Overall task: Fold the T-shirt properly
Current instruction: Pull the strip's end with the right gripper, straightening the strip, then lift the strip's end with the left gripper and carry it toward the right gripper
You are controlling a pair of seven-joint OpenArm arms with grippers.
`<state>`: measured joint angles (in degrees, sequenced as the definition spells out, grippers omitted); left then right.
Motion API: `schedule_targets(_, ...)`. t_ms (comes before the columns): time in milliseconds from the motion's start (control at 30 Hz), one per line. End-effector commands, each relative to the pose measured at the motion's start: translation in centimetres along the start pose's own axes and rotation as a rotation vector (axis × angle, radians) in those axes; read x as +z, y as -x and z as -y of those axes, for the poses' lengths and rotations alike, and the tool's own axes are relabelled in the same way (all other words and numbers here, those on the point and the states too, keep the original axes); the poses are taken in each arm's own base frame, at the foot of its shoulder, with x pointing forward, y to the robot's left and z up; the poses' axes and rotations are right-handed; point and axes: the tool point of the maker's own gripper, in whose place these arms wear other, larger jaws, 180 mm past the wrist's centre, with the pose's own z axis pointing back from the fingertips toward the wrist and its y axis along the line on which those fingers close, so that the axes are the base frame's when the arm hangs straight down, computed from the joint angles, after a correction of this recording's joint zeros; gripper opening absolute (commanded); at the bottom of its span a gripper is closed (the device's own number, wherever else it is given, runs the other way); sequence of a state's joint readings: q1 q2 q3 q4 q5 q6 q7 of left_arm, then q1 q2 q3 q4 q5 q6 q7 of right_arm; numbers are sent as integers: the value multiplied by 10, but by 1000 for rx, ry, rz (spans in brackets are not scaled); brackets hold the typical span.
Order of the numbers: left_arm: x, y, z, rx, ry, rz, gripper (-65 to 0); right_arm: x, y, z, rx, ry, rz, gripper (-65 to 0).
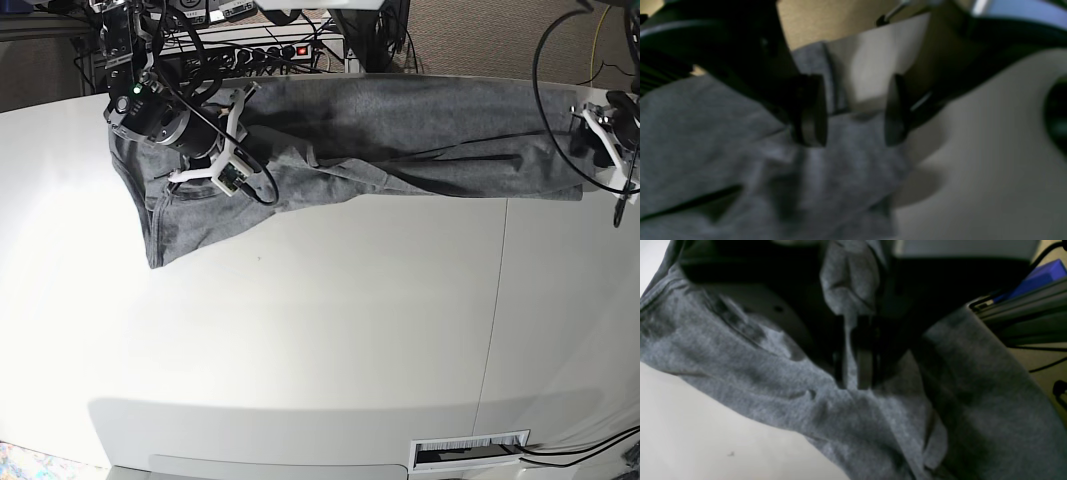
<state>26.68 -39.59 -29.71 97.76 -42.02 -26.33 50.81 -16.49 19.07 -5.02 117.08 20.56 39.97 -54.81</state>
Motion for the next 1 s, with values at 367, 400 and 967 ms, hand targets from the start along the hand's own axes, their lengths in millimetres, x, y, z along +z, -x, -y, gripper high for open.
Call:
schedule_targets(367, -4, 2, -12, 112, 65, 4, -344, 4, -8, 4, 18, 10, 25, -593)
schedule_targets(400, -5, 2, -11, 132, 93, 5, -344, 4, -8, 4, 18, 10, 25, -593)
schedule_targets(967, -24, 28, -17, 344, 267, -48, -344, 4, -7, 4, 17, 10, 24, -593)
